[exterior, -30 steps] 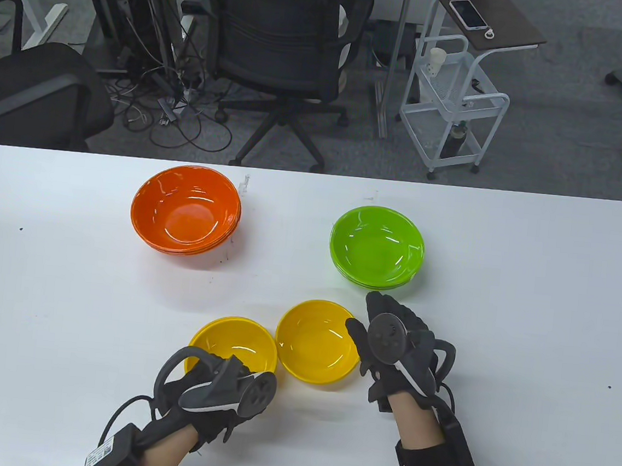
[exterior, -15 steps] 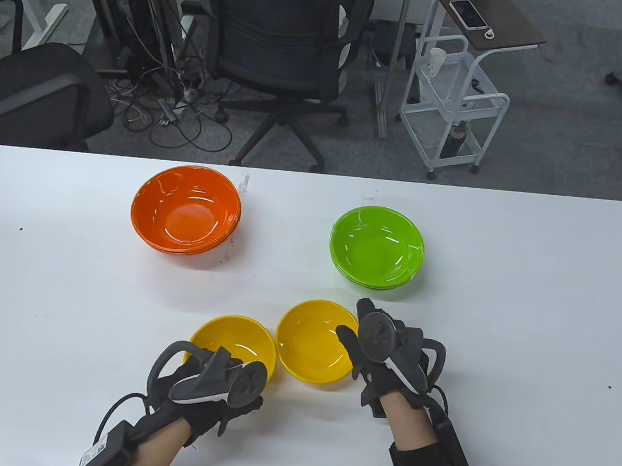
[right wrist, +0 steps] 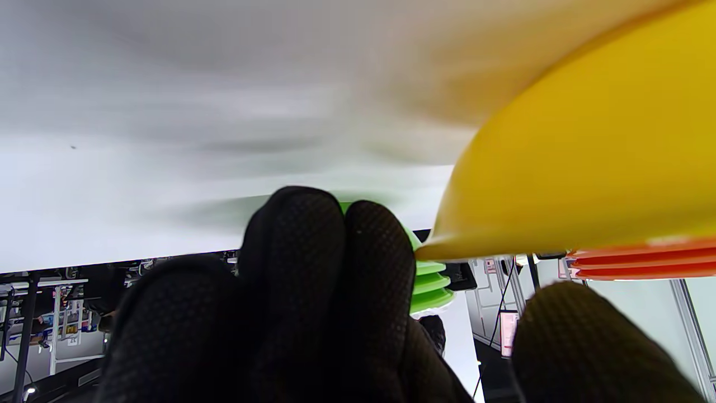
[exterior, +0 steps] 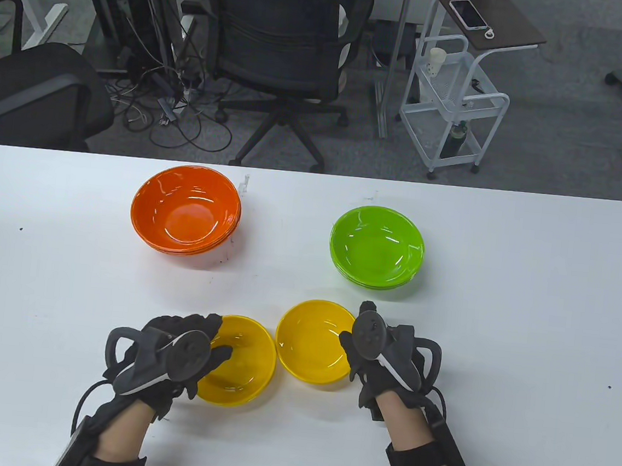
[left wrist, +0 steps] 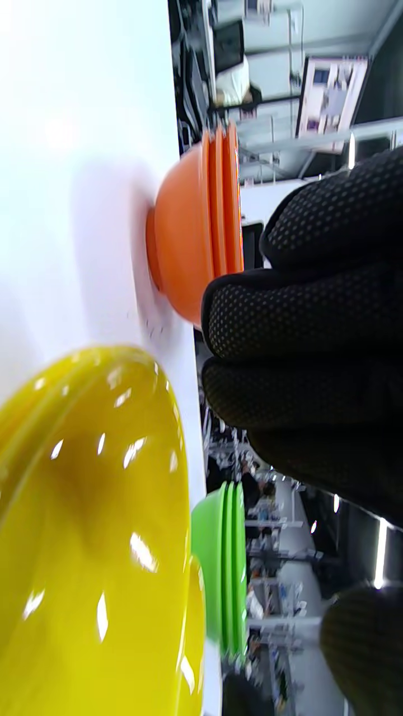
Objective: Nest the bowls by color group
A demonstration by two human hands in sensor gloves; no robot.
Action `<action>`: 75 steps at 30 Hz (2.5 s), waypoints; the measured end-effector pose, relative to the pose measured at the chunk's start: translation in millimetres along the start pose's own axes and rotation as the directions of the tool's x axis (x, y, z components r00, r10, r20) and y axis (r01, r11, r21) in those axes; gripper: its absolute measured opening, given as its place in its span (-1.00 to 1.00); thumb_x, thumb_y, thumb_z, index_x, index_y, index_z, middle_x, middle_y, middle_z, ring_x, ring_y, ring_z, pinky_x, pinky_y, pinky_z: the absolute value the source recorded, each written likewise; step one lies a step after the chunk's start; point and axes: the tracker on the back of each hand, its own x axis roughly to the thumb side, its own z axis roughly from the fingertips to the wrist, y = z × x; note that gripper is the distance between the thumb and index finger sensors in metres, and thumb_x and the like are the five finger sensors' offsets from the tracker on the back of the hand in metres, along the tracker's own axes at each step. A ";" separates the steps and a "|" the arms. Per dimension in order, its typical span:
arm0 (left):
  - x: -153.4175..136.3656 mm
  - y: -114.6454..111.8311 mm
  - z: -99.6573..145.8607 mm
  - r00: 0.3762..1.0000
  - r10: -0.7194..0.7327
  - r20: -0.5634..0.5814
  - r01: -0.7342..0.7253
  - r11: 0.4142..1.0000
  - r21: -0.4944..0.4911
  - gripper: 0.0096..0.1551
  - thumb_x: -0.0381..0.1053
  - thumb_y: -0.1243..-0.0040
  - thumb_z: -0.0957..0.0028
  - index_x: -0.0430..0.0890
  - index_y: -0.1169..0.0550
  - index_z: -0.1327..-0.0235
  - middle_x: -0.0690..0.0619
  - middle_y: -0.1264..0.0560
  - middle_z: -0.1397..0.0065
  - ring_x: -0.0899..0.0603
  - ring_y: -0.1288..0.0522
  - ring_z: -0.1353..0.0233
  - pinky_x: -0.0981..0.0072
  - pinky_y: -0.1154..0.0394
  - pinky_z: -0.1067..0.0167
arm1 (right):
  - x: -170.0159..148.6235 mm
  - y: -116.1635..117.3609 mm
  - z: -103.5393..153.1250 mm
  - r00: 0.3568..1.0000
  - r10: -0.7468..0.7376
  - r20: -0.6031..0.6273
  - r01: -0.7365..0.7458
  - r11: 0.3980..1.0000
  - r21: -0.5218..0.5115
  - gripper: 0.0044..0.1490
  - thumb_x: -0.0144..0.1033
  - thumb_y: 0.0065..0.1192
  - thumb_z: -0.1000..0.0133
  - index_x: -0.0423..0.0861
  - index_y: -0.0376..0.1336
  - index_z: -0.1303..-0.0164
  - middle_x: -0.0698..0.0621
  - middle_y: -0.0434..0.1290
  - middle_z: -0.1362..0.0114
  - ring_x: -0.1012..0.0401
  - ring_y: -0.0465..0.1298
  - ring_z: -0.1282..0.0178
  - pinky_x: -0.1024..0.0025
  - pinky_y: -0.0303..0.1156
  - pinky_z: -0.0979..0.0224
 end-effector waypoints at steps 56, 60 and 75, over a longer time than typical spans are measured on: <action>-83.4 -34.5 -0.2 0.932 0.076 -0.354 -0.099 0.994 -0.048 -0.18 0.48 -0.06 0.08 0.10 -0.55 -0.39 0.02 -0.70 -0.35 -0.13 -0.76 -0.26 0.00 -0.56 -0.31 | 106.0 -19.5 8.8 0.959 -0.203 0.196 0.205 0.979 0.010 -0.35 -0.11 0.39 0.07 -0.19 0.38 -0.15 0.12 0.74 0.25 0.22 0.80 0.39 0.21 0.66 0.11; -84.3 -33.7 0.4 0.924 0.073 -0.376 -0.097 0.994 -0.044 -0.18 0.48 -0.06 0.07 0.09 -0.56 -0.39 0.02 -0.70 -0.35 -0.13 -0.76 -0.25 0.00 -0.56 -0.30 | 117.8 -12.3 11.2 0.961 -0.169 0.218 0.171 0.985 0.008 -0.36 -0.11 0.39 0.07 -0.19 0.39 -0.15 0.12 0.74 0.25 0.22 0.79 0.41 0.22 0.66 0.11; -85.6 -34.4 0.2 0.920 0.084 -0.382 -0.110 0.993 -0.046 -0.18 0.48 -0.05 0.07 0.09 -0.57 -0.38 0.01 -0.70 -0.35 -0.14 -0.76 -0.25 -0.01 -0.55 -0.30 | 127.3 -5.6 15.8 0.966 -0.072 0.249 0.081 0.996 -0.022 -0.37 -0.03 0.41 0.09 -0.12 0.43 -0.11 0.15 0.74 0.28 0.24 0.79 0.42 0.24 0.66 0.12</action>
